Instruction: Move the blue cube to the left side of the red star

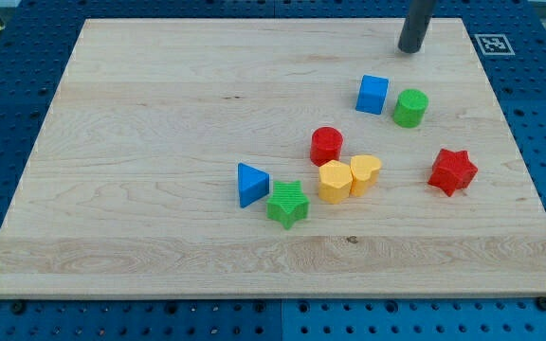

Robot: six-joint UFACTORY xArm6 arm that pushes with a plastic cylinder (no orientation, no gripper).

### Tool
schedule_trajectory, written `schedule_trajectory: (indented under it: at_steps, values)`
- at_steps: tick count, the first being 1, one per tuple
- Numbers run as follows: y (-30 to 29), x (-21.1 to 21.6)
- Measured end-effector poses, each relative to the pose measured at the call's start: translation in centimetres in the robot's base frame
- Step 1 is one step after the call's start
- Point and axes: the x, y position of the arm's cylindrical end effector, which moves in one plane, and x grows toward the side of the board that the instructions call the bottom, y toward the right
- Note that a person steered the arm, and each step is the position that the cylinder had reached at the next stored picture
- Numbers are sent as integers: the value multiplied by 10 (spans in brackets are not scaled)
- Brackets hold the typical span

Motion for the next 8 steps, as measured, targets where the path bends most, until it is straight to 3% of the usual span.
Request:
schedule_trajectory:
  at_steps: [2,3,8]
  values:
    - [-44,-3]
    - [-59,16]
    - [-67,179]
